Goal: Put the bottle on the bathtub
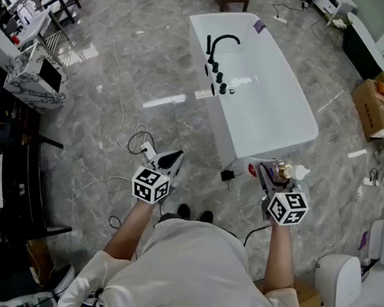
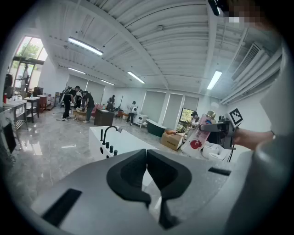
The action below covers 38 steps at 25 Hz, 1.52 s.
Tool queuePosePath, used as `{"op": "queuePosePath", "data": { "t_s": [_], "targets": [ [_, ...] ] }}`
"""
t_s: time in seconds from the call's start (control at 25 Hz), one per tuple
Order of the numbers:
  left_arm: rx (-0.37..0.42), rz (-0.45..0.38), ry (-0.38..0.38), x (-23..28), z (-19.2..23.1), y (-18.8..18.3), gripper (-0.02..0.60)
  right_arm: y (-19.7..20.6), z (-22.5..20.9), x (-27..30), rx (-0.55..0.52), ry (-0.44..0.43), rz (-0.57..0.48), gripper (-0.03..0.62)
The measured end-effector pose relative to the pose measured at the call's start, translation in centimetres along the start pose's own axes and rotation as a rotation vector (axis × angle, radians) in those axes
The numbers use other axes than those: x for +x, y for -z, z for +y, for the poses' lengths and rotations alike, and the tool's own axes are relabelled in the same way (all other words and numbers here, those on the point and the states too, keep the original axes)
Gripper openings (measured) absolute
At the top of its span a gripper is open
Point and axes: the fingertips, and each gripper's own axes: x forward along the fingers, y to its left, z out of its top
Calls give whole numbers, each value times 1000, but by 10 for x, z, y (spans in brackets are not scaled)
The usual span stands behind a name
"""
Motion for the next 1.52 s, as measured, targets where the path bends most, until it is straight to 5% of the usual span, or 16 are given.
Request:
{"op": "queuePosePath", "data": {
  "t_s": [1.52],
  "targets": [
    [-59,35,55,-35,59,18,9,15,49,30,83,63,0,233]
  ]
}}
